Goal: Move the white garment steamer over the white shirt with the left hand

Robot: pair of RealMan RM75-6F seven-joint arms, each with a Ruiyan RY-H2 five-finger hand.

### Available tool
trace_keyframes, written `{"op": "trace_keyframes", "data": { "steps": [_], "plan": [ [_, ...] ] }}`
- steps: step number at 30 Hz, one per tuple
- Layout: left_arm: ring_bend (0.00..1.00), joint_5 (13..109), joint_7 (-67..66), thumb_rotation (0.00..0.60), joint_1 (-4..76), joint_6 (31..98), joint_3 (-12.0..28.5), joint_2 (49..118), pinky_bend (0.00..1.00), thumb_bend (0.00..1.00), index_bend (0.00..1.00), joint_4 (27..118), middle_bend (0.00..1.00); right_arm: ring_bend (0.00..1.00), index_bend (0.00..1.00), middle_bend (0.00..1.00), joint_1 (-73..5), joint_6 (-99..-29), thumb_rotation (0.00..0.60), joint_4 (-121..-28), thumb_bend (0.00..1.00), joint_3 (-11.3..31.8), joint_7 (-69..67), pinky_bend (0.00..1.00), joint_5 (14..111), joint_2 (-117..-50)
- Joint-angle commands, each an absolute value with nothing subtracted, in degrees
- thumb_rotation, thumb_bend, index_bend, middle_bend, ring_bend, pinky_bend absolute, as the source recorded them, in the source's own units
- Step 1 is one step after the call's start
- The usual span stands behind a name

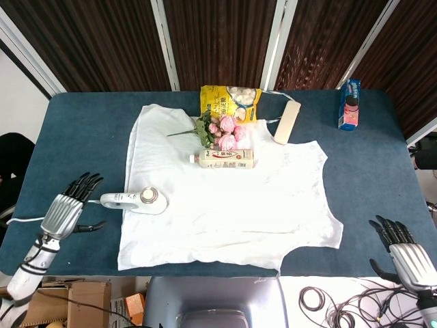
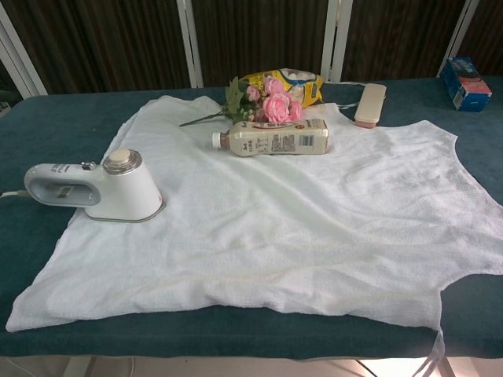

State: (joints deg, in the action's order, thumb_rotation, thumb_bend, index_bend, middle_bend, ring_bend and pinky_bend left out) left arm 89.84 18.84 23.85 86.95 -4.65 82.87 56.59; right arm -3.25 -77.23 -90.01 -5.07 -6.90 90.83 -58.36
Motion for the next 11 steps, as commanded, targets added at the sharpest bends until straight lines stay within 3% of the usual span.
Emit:
{"op": "trace_keyframes", "data": {
  "steps": [1, 4, 11],
  "plan": [
    [0.00, 84.3, 8.2, 0.552, 11.5, 93.8, -5.2, 74.5, 0.17, 0.00, 0.00, 76.7, 0.05, 0.00, 0.00, 0.00, -3.1, -77.7, 0.600, -90.2, 0.31, -4.9, -6.4, 0.00, 90.8, -58.5],
    [0.00, 86.0, 6.3, 0.598, 9.7, 94.8, -6.3, 76.0, 0.16, 0.00, 0.00, 75.0, 0.05, 0.00, 0.00, 0.00, -3.1, -77.9, 0.600, -90.3, 0.31, -4.6, -6.0, 0.00, 90.5, -58.6],
    [0.00, 87.4, 6.7, 0.600, 9.3, 93.9, -5.0, 75.6, 0.15, 0.00, 0.00, 75.4, 0.04, 0.00, 0.00, 0.00, -3.0, -77.8, 0.600, -90.5, 0.31, -4.8, -5.0, 0.00, 90.6, -58.8]
  ]
}}
